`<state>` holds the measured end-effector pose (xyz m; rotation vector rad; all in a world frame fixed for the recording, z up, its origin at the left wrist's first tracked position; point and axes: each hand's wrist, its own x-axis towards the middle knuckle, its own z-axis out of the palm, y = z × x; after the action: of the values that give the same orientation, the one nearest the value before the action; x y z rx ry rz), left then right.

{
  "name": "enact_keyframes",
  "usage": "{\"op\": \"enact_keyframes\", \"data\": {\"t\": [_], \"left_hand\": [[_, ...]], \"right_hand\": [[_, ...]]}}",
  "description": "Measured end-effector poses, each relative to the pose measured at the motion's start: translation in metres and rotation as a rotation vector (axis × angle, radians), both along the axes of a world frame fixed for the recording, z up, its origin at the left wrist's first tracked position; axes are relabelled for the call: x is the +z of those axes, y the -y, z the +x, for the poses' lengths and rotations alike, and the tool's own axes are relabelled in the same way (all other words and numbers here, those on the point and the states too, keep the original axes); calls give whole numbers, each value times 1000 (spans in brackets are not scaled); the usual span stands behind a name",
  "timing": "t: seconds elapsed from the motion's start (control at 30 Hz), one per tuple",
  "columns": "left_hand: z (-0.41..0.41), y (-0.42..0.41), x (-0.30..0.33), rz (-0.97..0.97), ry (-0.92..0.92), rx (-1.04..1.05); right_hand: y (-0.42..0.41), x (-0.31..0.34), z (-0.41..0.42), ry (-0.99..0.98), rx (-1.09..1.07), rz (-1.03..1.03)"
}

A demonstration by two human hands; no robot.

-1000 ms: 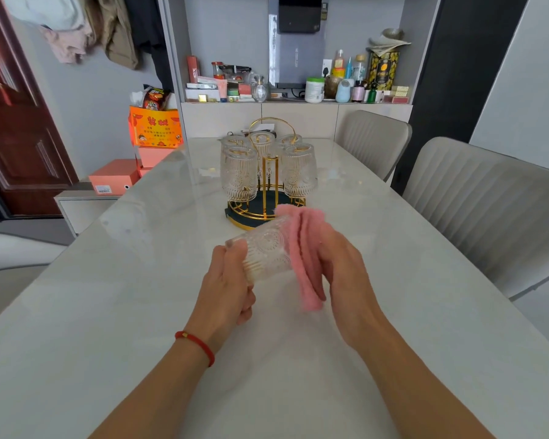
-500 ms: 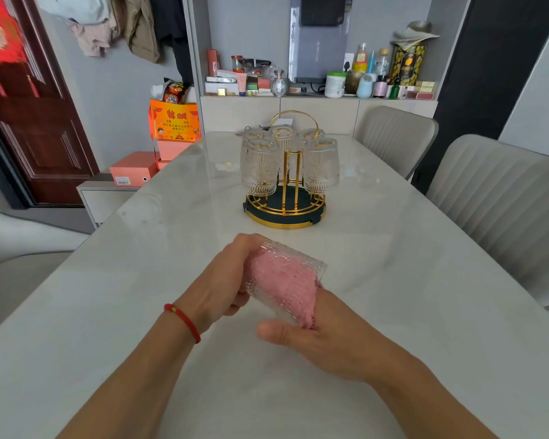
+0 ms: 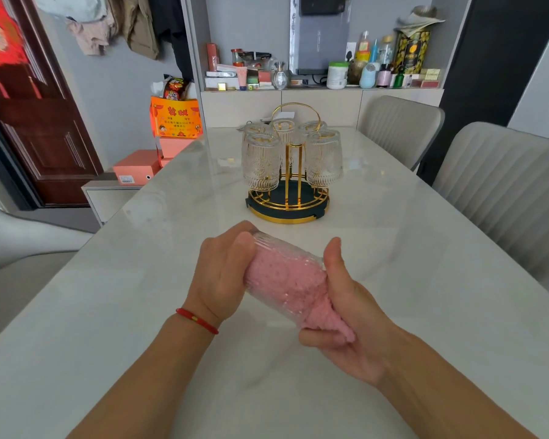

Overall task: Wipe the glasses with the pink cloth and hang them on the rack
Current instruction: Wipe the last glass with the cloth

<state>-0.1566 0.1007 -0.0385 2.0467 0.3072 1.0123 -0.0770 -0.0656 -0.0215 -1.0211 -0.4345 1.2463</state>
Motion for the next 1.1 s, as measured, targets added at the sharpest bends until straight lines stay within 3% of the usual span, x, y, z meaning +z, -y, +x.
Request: {"op": "enact_keyframes", "data": {"t": [0.1,0.13,0.2,0.27,0.33,0.4,0.5,0.57,0.7,0.8,0.87,0.97,1.03,1.1], "left_hand": [[0,0,-4,81,16,-27],[2,1,-2,34,-15,-51],[3,1,1,-245,-165,-110],[2,2,7,-527,-366,-145],[0,4,5,-650,-460,-82],[4,6,5,-652,-337,72],[10,9,4,-442,-107,199],[8,6,4,-388,-5,184],[4,1,-5,-114,156,57],[4,4,-6,-142,170,13],[3,7,0,-296,77,-49],[-4,1,10,-604,-165,-229],[-8,-4,12,-680,-361,-195],[-4,-4,10,-672,-501,-11]], "right_hand": [[0,1,4,27,-15,-15],[0,-1,7,182,-26,-71],[0,-9,13,695,-25,-163],[-2,-15,12,1177,-18,-66],[-2,-23,6,1290,64,-84],[-5,-22,0,1124,22,-105],[-6,-23,-7,765,12,-176],[2,-28,-9,553,68,-106],[-9,-26,-5,-63,39,80],[-10,-19,2,-139,55,167],[-6,-16,7,172,65,173],[-1,-14,14,954,57,59],[-1,-18,16,1228,96,-18],[-4,-21,12,1332,194,-48]]}}
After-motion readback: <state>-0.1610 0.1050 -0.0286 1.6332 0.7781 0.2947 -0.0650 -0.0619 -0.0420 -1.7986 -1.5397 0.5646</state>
